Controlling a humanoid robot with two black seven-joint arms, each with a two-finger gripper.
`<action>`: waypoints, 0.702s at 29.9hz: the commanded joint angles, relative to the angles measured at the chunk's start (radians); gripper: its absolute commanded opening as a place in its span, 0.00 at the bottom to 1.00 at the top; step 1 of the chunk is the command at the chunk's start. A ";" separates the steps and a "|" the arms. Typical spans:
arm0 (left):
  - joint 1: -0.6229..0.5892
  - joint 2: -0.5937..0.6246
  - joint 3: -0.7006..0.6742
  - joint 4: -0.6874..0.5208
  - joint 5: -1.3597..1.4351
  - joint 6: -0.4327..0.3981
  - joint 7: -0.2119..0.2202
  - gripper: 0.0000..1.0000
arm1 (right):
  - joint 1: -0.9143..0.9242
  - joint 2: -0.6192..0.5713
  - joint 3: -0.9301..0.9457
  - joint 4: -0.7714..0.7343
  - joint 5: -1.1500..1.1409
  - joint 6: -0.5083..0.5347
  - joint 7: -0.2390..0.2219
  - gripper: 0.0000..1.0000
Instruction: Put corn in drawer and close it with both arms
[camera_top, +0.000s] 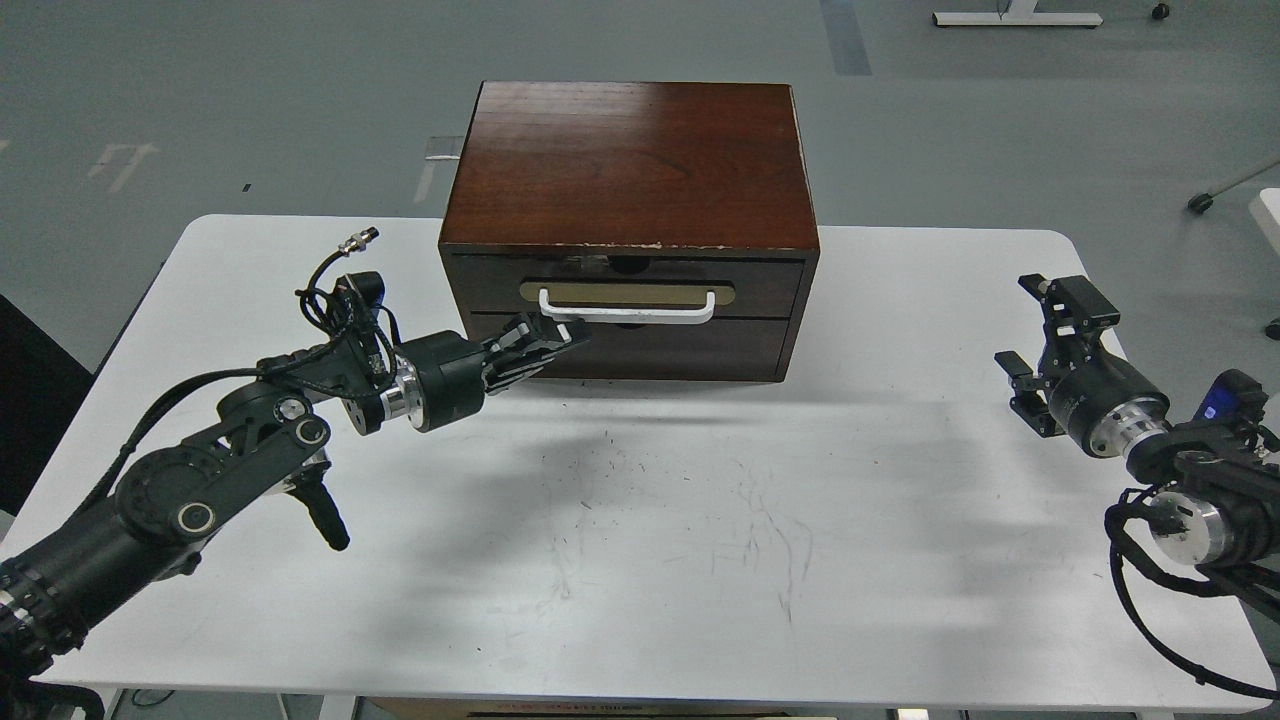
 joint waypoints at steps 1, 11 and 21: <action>0.001 0.001 0.010 -0.005 -0.006 -0.003 -0.001 0.00 | 0.000 -0.002 0.000 0.000 0.000 0.000 0.000 1.00; 0.026 0.105 0.001 -0.179 -0.081 -0.108 -0.038 0.01 | 0.001 0.000 0.003 0.000 0.000 0.000 0.000 1.00; 0.027 0.241 -0.138 -0.250 -0.549 -0.108 -0.087 1.00 | 0.003 0.002 0.049 0.000 0.001 -0.005 0.000 1.00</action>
